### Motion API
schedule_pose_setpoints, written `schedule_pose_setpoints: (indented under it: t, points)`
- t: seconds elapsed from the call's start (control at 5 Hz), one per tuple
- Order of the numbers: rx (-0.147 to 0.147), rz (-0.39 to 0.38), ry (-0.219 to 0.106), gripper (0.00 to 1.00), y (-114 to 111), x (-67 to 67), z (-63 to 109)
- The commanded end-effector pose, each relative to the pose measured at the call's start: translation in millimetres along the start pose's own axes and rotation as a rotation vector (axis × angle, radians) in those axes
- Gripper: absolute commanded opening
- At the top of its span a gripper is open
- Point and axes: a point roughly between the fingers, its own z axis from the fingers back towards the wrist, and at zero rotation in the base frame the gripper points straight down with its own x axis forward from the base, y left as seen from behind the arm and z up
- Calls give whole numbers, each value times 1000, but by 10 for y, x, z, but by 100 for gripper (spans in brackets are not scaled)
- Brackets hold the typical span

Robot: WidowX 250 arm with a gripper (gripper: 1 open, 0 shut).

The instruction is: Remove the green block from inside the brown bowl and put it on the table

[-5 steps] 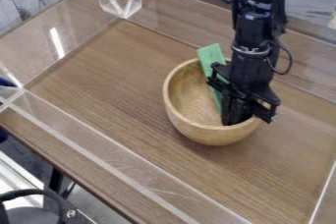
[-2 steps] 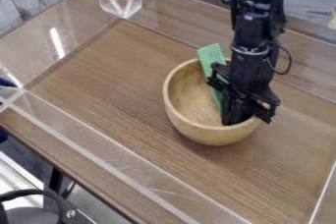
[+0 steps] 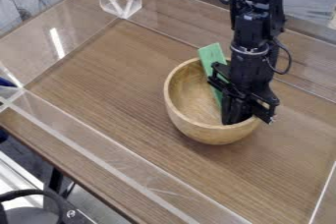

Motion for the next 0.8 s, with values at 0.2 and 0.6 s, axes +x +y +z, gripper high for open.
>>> schedule_pose_setpoints:
  t: [0.2,0.6]
  points:
    - [-26,-37,30,0,30,-31,-192]
    - [-37,-43,44,0,30,-57,-226]
